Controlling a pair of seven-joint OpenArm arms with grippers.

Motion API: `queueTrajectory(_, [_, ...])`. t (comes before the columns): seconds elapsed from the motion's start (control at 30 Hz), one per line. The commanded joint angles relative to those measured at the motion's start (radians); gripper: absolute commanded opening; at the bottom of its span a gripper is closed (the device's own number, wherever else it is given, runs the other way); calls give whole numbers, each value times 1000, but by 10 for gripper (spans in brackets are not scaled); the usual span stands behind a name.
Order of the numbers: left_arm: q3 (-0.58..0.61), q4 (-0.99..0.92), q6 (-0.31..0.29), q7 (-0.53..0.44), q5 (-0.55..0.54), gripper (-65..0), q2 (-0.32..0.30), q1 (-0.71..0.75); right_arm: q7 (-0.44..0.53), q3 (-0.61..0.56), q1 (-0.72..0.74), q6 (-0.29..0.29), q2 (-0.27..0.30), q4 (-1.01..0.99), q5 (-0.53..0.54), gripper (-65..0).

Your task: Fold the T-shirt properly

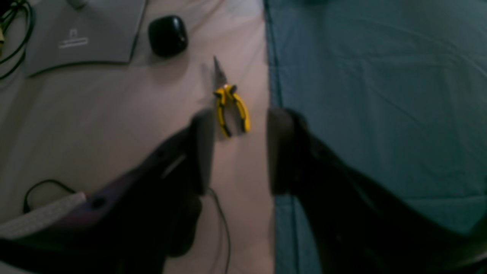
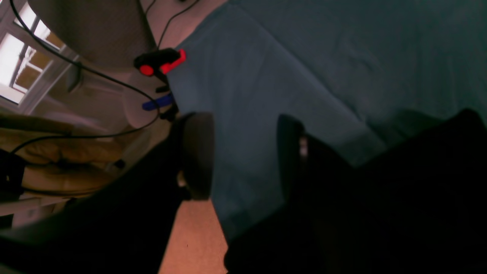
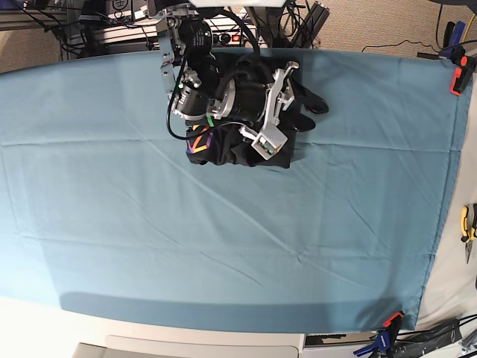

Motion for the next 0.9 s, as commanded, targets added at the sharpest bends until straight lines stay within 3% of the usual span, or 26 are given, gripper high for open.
queueTrajectory(0.0, [-10,13,-3,-25,-13,-409,-34,-19,25,-2,9,9,-10,28,-5,-379])
queueTrajectory(0.03, [-10,13,-3,-25,-13,-409,-34,-19,25,-2,9,9,-11,39,-41,-383])
queueTrajectory(0.1, [-10,13,-3,-25,-13,-409,-34,-19,27,-2,9,9,-10,71,-81,-455])
queueTrajectory(0.2, [-10,13,-3,-25,-13,-409,-33,-19,24,-2,8,-20,-11,126,-105,-650])
queueTrajectory(0.33, [-10,13,-3,-25,-12,-409,-33,-19,21,-2,3,-50,-11,198,-191,-650])
queueTrajectory(0.47, [-10,13,-3,-25,-10,-409,-33,-19,42,-2,-12,-246,-10,261,-451,-650])
queueTrajectory(0.57, [-10,13,-3,-25,-10,-409,-32,-19,35,-3,-16,-331,-10,271,-565,-650])
queueTrajectory(0.87, [-10,13,-3,-26,-10,-409,-4,-19,33,-3,-8,-388,-10,149,-651,-650])
